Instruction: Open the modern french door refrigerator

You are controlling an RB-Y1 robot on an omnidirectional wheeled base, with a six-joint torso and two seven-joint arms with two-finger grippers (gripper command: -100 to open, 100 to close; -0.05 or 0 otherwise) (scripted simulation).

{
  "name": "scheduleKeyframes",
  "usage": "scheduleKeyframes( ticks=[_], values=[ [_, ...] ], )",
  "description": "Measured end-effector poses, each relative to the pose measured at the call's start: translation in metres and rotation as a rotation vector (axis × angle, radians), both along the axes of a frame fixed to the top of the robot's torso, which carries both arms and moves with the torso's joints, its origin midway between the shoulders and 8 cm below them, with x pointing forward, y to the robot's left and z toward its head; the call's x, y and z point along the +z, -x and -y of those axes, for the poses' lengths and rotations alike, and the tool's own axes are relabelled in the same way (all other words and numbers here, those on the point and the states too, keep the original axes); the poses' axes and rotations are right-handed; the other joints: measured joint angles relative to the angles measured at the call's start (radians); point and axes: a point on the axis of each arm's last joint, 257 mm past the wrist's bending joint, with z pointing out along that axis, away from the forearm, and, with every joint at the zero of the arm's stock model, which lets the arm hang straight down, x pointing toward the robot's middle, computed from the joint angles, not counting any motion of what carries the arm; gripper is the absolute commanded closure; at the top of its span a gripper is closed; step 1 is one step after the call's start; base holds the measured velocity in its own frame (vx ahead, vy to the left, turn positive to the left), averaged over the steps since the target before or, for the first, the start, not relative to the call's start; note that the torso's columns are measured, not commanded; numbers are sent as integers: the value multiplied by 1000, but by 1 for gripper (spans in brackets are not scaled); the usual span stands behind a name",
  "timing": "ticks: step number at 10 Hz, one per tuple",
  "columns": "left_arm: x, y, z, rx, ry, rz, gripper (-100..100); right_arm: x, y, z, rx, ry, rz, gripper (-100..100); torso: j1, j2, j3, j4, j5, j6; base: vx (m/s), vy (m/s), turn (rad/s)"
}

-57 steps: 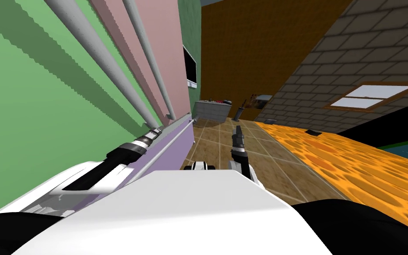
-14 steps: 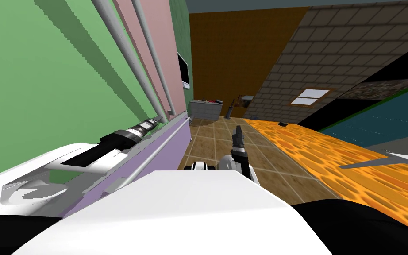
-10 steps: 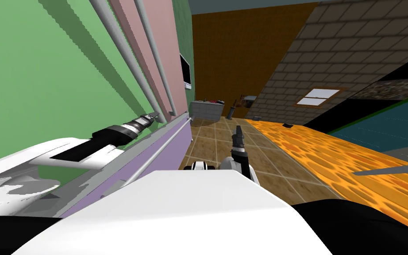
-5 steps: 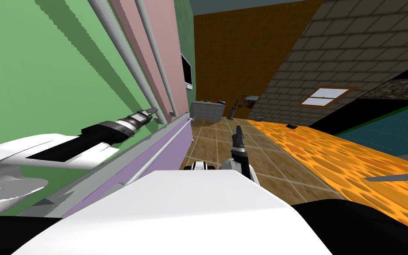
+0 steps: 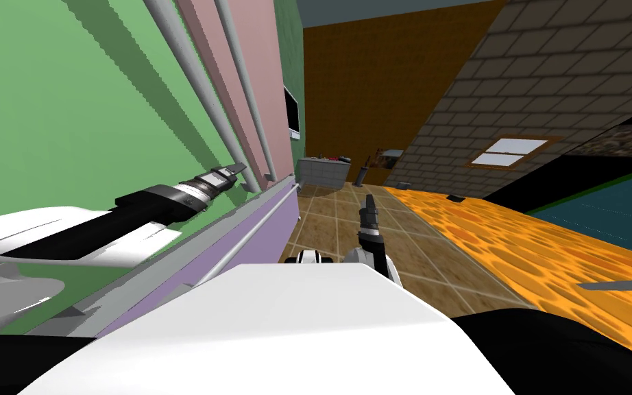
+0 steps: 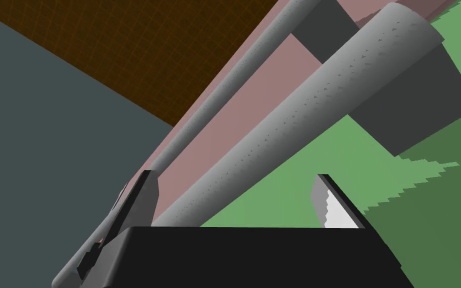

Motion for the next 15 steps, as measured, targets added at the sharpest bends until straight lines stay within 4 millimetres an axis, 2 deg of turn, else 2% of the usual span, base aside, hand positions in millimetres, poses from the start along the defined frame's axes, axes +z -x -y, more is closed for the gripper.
scheduleKeyframes(
  ticks=[1, 2, 3, 11, 12, 15],
  values=[
    [4, 1, 3, -2, 1, 1, -100, 0, 0, 0, 0, 0, 0, 0, -2, -4, -2, -1, -1, 2, 35, -18, 38],
    [4, 1, 2, 1, 3, -1, 100, 0, 0, 0, 0, 0, 0, 0, -3, -3, -1, -1, 1, 2, -8, -6, 25],
    [3, 1, 2, 2, 4, -2, 100, 0, 0, 0, 0, 0, 0, 0, -4, -1, 2, 0, 2, 1, -122, -6, -88],
    [10, 8, 75, -246, 5, 5, 100, 0, 0, 0, 0, 0, 0, 0, -6, 4, 6, 2, 2, -3, -142, 1, -91],
    [11, 8, 77, -251, 7, 6, -100, 0, 0, 0, 0, 0, 0, 0, -5, 1, 5, 1, 3, -3, -9, -3, 6],
    [4, -6, 49, -190, 18, -6, -100, 0, 0, 0, 0, 0, 0, 0, -4, 3, 6, 1, 3, -3, 13, -2, 5]
  ],
)
